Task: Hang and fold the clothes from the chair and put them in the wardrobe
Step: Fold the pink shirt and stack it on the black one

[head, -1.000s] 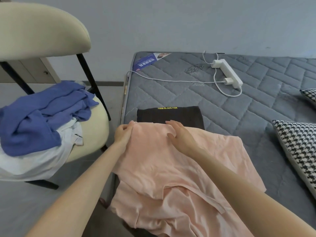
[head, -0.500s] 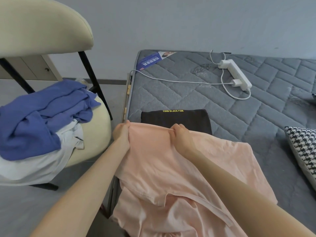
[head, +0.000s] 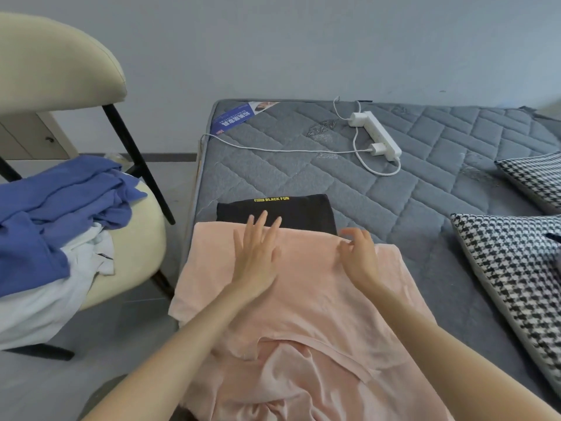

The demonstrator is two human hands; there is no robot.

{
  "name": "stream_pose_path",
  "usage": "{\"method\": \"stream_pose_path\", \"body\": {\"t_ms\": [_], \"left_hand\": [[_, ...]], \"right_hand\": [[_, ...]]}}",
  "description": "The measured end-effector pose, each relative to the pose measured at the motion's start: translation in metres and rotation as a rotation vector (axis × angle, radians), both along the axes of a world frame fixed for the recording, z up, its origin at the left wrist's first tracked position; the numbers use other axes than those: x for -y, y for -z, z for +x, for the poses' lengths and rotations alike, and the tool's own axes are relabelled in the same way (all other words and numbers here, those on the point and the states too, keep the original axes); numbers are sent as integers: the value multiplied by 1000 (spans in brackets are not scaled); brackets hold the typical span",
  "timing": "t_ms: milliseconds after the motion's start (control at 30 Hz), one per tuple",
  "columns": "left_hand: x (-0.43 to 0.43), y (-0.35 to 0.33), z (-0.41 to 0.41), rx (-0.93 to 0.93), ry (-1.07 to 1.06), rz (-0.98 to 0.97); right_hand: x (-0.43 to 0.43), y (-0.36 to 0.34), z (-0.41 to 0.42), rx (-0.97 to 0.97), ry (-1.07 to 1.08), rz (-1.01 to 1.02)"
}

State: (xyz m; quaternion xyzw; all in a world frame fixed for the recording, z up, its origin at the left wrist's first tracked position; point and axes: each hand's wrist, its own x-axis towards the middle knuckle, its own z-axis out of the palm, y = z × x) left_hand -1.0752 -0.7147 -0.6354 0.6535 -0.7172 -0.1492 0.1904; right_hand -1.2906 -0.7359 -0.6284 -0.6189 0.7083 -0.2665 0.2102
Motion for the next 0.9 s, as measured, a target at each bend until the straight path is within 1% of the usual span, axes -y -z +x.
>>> {"method": "stream_pose_path", "body": {"t_ms": [33,67,167,233,300,367,400,467,567,667,800,867,900], "left_hand": [[-4,2,-11,68,51,36],[-6,6,-20,122,82,67],[-5,18,-30,191,76,172],[-2,24,-28,234,48,228],[1,28,-26,264,40,257],[2,30,-23,274,38,270],[3,31,-23,275,33,269],[4,34,-21,286,19,268],[6,37,-19,302,4,270],[7,38,-19,307,-5,274],[8,35,-18,305,-9,291],[9,31,-16,298,2,304],[10,29,-15,299,14,310]], "right_hand": [[-4,1,-15,-86,50,4],[-6,4,-30,-124,122,3],[-5,12,-60,-47,386,78],[-2,17,-73,-30,492,171],[0,21,-82,69,563,234],[2,21,-86,229,579,258],[4,21,-87,275,571,265],[7,20,-88,302,539,284],[11,20,-92,283,521,279],[11,25,-98,237,592,214],[7,34,-98,303,680,208],[9,35,-98,252,637,208],[11,34,-98,189,600,198]]}}
